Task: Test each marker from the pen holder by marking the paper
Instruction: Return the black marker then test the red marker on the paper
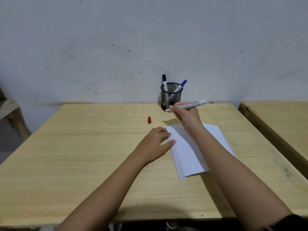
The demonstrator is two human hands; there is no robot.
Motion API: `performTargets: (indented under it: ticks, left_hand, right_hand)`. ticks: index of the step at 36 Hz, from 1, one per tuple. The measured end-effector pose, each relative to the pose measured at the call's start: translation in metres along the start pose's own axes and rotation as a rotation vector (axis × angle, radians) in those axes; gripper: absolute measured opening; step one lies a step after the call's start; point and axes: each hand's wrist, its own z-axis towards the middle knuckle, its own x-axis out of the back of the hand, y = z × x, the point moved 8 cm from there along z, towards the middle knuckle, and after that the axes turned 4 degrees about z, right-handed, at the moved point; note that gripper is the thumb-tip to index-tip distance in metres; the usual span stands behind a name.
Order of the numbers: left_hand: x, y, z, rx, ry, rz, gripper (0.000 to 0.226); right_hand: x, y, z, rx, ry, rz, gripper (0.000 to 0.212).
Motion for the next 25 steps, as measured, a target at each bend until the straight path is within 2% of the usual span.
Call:
performTargets:
  ticks: [4, 10, 15, 21, 25]
  left_hand:
    - [-0.001, 0.001, -0.002, 0.006, 0.0, 0.006, 0.045]
    - [-0.006, 0.001, -0.004, 0.011, 0.007, 0.03, 0.051]
    - [-0.006, 0.001, -0.005, 0.024, -0.001, 0.036, 0.052]
    - [-0.007, 0.001, -0.005, 0.031, -0.013, 0.061, 0.053]
    - [-0.007, 0.001, -0.005, 0.037, -0.018, 0.069, 0.054]
  right_hand:
    - [0.007, 0.013, 0.002, -0.019, 0.06, -0.078, 0.019]
    - [0.008, 0.038, 0.002, -0.081, 0.081, 0.158, 0.016]
    - [0.011, 0.038, -0.002, 0.007, 0.09, 0.03, 0.022]
    - [0.015, 0.042, -0.003, -0.041, 0.191, -0.013, 0.018]
    - [0.012, 0.035, -0.005, -0.002, 0.169, -0.129, 0.016]
